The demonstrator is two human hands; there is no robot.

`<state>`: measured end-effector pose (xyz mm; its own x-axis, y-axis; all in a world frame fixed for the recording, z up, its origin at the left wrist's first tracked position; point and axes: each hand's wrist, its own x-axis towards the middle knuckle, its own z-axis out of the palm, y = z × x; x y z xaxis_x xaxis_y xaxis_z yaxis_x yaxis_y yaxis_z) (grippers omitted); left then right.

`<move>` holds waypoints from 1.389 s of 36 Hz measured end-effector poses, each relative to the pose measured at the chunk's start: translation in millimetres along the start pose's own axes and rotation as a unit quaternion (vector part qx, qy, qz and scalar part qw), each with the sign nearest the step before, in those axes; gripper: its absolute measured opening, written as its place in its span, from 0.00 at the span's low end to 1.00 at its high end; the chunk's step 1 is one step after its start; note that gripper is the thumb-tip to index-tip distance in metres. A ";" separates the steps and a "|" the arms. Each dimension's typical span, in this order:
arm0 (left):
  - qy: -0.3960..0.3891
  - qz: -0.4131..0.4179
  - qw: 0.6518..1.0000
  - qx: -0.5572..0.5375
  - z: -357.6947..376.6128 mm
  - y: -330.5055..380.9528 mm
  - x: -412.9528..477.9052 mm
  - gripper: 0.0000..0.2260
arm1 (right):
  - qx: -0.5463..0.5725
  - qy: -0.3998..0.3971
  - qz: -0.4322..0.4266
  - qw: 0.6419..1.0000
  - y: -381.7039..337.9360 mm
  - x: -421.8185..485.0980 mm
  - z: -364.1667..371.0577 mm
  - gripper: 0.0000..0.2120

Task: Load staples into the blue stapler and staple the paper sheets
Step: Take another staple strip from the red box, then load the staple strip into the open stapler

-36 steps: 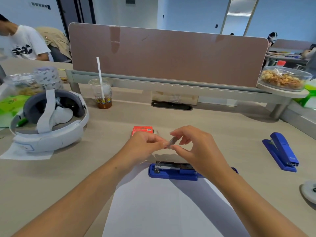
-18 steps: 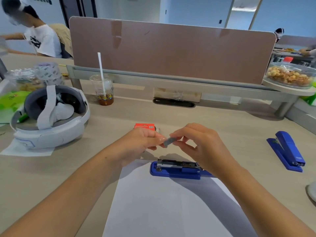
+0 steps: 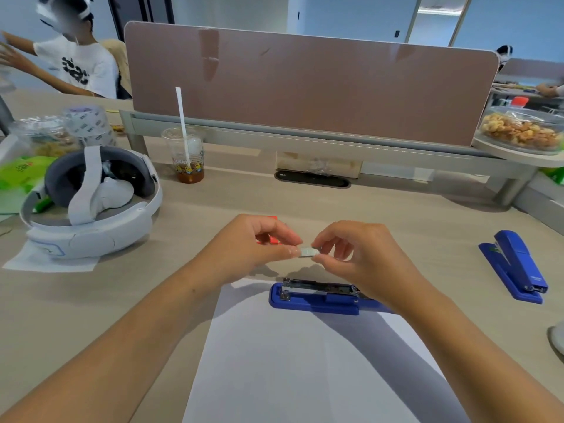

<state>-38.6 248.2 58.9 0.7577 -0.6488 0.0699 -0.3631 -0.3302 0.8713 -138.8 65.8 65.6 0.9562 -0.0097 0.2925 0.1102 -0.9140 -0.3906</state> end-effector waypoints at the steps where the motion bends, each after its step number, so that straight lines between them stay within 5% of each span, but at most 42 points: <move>1: 0.002 0.010 1.000 0.004 0.0 -2.6 -0.2 0.04 | 0.017 -0.009 0.017 1.000 -0.3 0.0 0.3 0.06; 13: -0.069 -0.014 0.972 0.224 1.9 -11.5 -4.1 0.17 | 0.054 -0.131 0.080 0.987 -0.2 -1.2 6.9 0.03; 50: -0.072 -0.027 0.972 0.222 5.0 -14.0 -2.9 0.08 | 0.036 -0.121 0.110 0.986 -8.3 -2.3 12.3 0.03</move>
<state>-38.4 251.4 44.1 0.7093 -0.7017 -0.0669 -0.5475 -0.6083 0.5746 -138.6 78.4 57.4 0.9948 -0.0994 -0.0202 -0.0967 -0.8697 -0.4841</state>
